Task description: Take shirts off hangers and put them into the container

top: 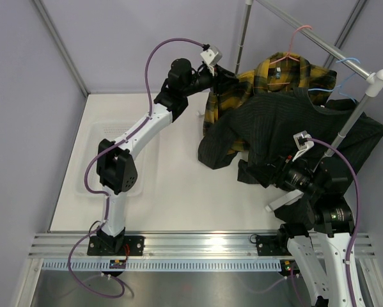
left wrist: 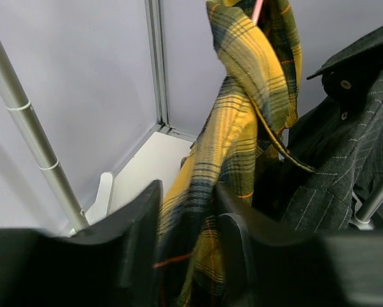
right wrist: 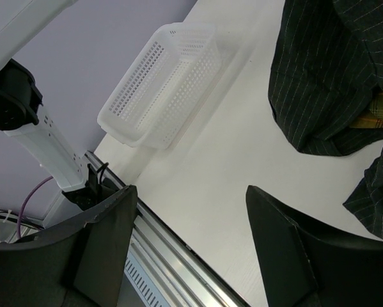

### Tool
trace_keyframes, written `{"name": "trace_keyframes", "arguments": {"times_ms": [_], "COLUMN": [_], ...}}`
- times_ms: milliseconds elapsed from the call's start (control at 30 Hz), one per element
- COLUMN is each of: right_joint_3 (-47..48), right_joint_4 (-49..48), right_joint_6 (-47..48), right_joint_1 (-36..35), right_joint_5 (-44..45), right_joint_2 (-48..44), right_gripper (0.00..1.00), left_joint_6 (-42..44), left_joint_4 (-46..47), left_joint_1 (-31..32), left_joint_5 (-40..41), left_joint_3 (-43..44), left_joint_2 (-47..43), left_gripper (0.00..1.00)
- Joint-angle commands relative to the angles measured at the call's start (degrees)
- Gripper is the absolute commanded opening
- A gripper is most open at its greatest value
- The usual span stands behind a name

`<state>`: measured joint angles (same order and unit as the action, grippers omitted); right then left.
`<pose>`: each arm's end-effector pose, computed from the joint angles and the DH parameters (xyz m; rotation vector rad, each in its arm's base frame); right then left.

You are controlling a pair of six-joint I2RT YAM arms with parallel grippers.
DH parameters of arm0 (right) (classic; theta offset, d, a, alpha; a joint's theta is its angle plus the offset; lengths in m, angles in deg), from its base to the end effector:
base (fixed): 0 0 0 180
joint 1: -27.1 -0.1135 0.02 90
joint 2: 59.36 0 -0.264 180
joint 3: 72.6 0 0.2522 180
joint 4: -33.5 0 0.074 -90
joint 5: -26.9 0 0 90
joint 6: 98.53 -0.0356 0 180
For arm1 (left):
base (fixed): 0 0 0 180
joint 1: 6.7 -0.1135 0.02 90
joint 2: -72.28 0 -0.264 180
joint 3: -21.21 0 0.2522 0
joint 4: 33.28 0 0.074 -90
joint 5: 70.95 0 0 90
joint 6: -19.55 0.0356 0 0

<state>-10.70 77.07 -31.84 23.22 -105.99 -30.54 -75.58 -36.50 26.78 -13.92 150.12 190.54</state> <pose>0.0966 0.0308 0.3602 -0.2639 1.7914 0.9937 0.4029 -0.2897 0.4061 0.8323 1.2914 -0.9548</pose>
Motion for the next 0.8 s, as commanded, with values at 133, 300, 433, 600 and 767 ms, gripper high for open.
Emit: {"name": "trace_keyframes", "arguments": {"times_ms": [133, 300, 433, 600, 767], "right_joint_3": [0.99, 1.17, 0.73, 0.64, 1.25], "right_joint_4": [-0.18, -0.01, -0.36, -0.10, -0.18], "right_joint_6": [0.55, 0.55, 0.37, 0.72, 0.63], "right_joint_1": [-0.60, -0.60, -0.60, -0.60, -0.60], "right_joint_5": [0.53, 0.53, 0.71, 0.79, 0.62], "right_joint_2": [-0.17, -0.69, -0.61, -0.43, -0.26], "right_gripper": [0.76, 0.75, 0.75, 0.74, 0.73], "left_joint_6": [-4.54, -5.95, -6.82, -10.07, -10.52], "left_joint_4": [5.89, 5.81, 5.01, 8.69, 11.43], "left_joint_1": [0.45, 0.63, 0.89, 1.07, 0.80], "left_joint_5": [-5.26, -8.42, -11.23, -11.85, -8.09], "left_joint_3": [2.35, 4.46, 5.69, 4.38, 3.14], "left_joint_2": [0.75, 1.80, 2.24, 0.14, -2.85], "left_gripper": [0.10, 0.00, 0.00, 0.00, 0.00]}}
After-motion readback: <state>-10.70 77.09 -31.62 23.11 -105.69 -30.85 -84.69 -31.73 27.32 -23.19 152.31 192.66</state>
